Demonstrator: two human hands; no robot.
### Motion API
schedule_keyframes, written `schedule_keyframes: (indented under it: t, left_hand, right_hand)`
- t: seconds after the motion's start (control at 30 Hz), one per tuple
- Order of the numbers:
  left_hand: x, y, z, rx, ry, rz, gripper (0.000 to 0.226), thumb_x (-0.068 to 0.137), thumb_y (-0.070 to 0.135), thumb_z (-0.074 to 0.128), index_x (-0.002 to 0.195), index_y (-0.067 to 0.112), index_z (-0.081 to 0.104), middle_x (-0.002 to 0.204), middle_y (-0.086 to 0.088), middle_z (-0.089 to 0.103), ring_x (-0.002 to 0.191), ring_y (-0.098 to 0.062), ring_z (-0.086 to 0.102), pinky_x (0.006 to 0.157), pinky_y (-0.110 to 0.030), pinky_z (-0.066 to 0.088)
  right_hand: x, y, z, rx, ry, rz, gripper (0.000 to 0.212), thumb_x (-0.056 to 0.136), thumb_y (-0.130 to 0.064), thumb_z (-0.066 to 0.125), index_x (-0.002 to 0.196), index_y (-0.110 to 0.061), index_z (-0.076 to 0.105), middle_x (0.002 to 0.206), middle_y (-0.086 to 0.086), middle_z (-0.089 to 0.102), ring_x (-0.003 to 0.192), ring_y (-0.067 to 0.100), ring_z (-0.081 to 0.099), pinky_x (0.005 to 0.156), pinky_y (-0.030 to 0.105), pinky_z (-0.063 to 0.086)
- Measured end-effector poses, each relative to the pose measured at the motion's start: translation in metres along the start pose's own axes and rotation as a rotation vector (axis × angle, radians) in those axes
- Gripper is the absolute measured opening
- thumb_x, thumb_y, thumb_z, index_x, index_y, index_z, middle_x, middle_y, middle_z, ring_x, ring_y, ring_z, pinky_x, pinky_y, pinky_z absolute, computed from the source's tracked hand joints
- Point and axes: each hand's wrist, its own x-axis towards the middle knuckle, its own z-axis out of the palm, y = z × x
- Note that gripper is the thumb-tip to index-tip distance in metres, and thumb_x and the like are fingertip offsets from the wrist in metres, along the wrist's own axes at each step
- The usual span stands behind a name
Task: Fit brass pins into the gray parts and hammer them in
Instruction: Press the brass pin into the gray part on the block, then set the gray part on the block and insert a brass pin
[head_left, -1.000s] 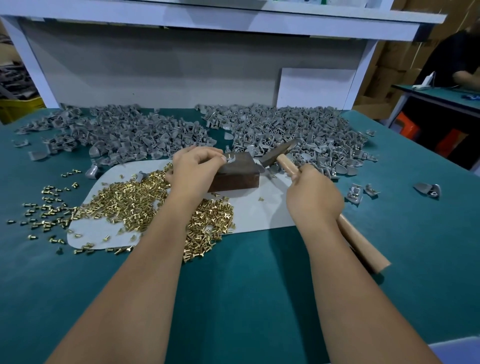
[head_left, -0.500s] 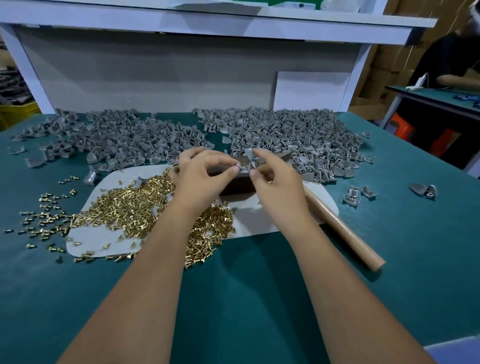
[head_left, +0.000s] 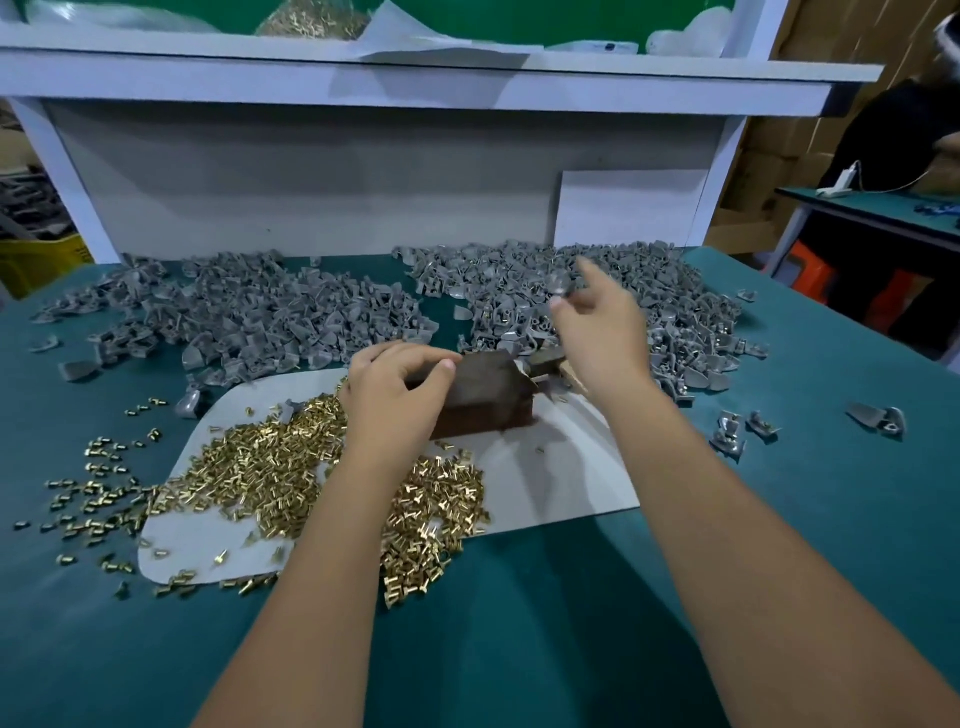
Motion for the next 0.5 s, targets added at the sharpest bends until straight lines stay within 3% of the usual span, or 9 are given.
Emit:
schedule_keyframes:
  t: [0.07,0.13,0.23,0.37,0.5]
  left_hand:
    - [0.003,-0.003,0.000,0.015,0.020,-0.017,0.029,0.093,0.024,0.062,0.076,0.048,0.064,0.098,0.031,0.057,0.128,-0.017,0.040,0.112,-0.052,0.028]
    - [0.006,-0.005,0.000,0.030,0.035,-0.048,0.029,0.093,0.025,0.062,0.075,0.048,0.064,0.097,0.031,0.058,0.126,-0.016,0.041,0.112,-0.051,0.030]
    - [0.009,-0.011,0.001,0.034,0.004,-0.102,0.020,0.093,0.028,0.061,0.082,0.043,0.069,0.102,0.022,0.063,0.123,-0.020,0.048,0.108,-0.051,0.037]
    - [0.008,-0.013,0.002,0.058,-0.042,-0.125,0.017,0.094,0.029,0.058,0.095,0.030,0.075,0.103,0.018,0.062,0.111,-0.024,0.053,0.097,-0.053,0.047]
    - [0.007,-0.010,-0.003,0.131,-0.024,-0.081,0.021,0.095,0.023,0.056,0.101,0.028,0.075,0.110,0.011,0.067,0.109,-0.018,0.056,0.098,-0.045,0.047]
  right_hand:
    - [0.008,0.004,0.007,-0.005,0.079,0.029,0.065,0.092,-0.023,0.057,0.147,-0.038,0.025,0.147,-0.006,0.039,0.124,0.013,0.049,0.097,0.039,0.048]
    - [0.000,0.015,0.021,-0.131,0.099,0.085,0.065,0.091,-0.027,0.055,0.147,-0.040,0.023,0.151,-0.002,0.031,0.134,0.023,0.037,0.105,0.053,0.038]
    - [-0.022,0.030,0.039,-0.304,0.136,0.015,0.055,0.090,-0.026,0.057,0.141,-0.033,0.037,0.143,0.001,0.037,0.131,0.021,0.035,0.107,0.044,0.034]
    - [-0.035,0.022,0.041,-0.463,0.273,-0.325,0.046,0.086,-0.020,0.060,0.130,-0.024,0.049,0.122,0.001,0.050,0.113,0.019,0.044,0.098,0.037,0.035]
    - [-0.055,0.009,0.045,-0.434,0.197,-0.535,0.039,0.084,-0.011,0.057,0.122,-0.015,0.057,0.114,0.005,0.054,0.107,0.022,0.047,0.093,0.034,0.036]
